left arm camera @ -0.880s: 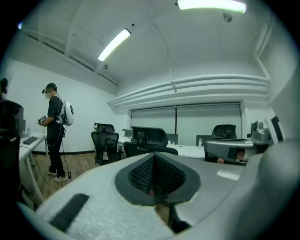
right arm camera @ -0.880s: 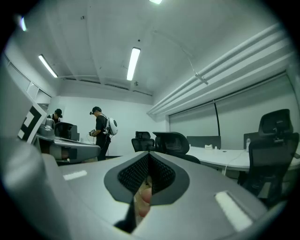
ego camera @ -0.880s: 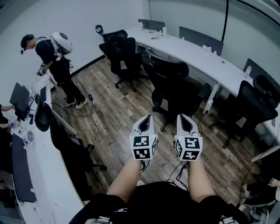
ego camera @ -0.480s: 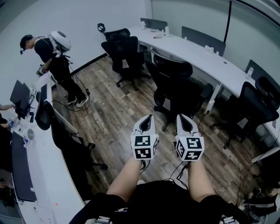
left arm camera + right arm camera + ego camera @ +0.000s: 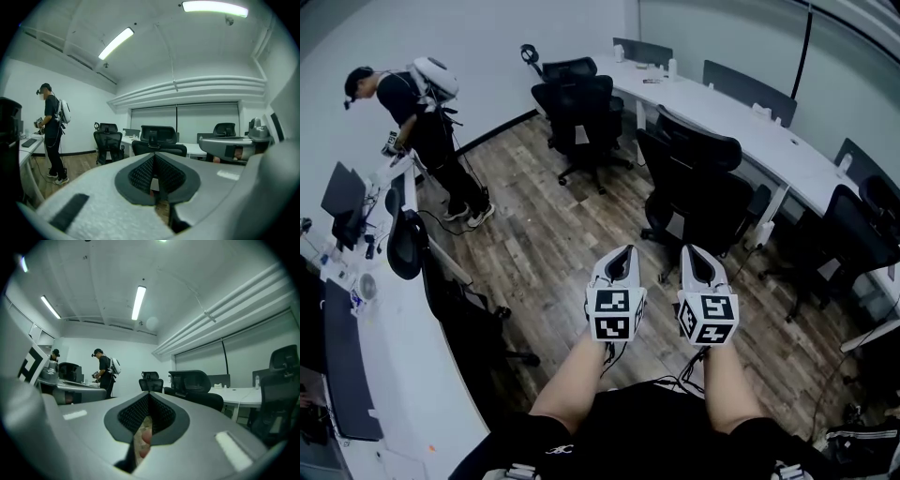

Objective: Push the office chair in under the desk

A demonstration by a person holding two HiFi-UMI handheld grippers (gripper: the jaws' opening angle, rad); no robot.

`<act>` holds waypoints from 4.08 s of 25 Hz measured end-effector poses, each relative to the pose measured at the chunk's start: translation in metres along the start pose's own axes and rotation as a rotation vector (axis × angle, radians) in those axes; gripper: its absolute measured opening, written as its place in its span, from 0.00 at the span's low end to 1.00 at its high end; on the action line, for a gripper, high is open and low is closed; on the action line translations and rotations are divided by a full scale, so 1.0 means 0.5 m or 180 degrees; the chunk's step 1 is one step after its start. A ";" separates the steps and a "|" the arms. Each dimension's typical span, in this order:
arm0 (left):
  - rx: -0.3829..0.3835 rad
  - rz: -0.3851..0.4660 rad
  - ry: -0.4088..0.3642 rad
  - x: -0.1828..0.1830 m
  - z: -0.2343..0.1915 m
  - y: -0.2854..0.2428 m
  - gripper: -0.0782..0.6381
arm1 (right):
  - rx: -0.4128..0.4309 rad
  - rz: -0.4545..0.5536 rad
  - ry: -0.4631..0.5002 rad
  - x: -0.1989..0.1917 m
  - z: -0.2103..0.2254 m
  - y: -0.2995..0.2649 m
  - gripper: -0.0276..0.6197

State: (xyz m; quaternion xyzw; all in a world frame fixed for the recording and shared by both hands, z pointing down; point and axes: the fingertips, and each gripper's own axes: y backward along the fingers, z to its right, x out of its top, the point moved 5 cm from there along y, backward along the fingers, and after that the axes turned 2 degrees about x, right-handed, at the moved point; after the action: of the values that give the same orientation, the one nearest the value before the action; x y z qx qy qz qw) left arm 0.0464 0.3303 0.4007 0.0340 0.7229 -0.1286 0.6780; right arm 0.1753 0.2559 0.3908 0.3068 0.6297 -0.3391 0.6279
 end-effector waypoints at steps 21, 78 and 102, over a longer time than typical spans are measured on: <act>-0.0388 -0.0167 -0.0075 -0.063 -0.075 -0.076 0.12 | -0.0561 -0.0103 0.0040 -0.052 0.043 -0.043 0.05; -0.1147 -0.1105 -0.2880 0.022 -0.259 -1.149 0.50 | -0.0516 -0.1970 0.0962 -0.139 0.697 -0.545 0.43; -0.1376 -0.1014 -0.3223 0.020 -0.307 -1.289 0.38 | -0.0880 -0.2083 0.0966 -0.147 0.736 -0.631 0.50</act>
State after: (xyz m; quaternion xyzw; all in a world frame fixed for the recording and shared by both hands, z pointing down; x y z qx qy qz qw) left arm -0.2474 -0.2568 0.4883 -0.2806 0.3141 -0.0787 0.9035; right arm 0.1350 -0.2238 0.4843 0.0487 0.8199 -0.3843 0.4216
